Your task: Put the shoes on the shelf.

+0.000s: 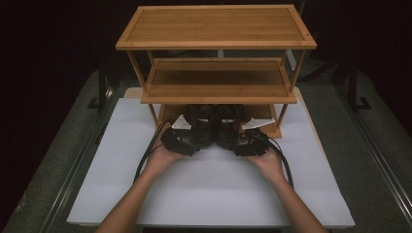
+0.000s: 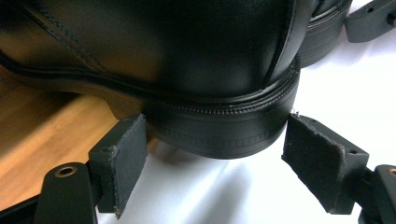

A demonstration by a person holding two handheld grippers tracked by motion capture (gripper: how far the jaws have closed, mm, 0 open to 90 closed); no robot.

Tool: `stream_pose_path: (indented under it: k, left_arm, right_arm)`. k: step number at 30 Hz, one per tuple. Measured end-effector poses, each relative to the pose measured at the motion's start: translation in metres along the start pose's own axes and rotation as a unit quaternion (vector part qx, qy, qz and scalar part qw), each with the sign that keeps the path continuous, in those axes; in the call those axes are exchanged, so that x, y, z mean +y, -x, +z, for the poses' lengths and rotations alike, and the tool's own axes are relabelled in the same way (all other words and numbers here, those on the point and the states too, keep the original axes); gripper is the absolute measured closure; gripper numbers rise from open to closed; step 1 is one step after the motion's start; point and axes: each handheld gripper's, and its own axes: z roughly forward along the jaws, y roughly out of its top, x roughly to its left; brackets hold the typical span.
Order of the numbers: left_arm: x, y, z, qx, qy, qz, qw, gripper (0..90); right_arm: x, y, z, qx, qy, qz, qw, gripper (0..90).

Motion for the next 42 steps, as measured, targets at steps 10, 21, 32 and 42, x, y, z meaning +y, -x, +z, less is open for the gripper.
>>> stream_pose_path:
  k: [10,21,32,42]
  left_arm:
    - [0.007,-0.014,0.018,0.024,-0.008,-0.005,0.9997,21.6]
    - [0.008,-0.026,0.034,0.026,-0.011,-0.011,0.9995,21.6]
    - [0.015,-0.035,0.042,0.026,-0.022,-0.017,0.9993,21.3]
    - [0.013,-0.037,0.046,0.024,-0.025,-0.022,0.9992,20.8]
  right_arm:
    - [0.01,0.013,0.018,-0.024,0.003,0.0,0.9997,32.0]
    - [0.014,0.021,0.032,-0.048,0.002,-0.011,0.9988,32.0]
    - [0.017,0.03,0.039,-0.053,0.003,-0.004,0.9986,31.9]
    - [0.014,0.034,0.044,-0.044,-0.005,0.015,0.9989,31.4]
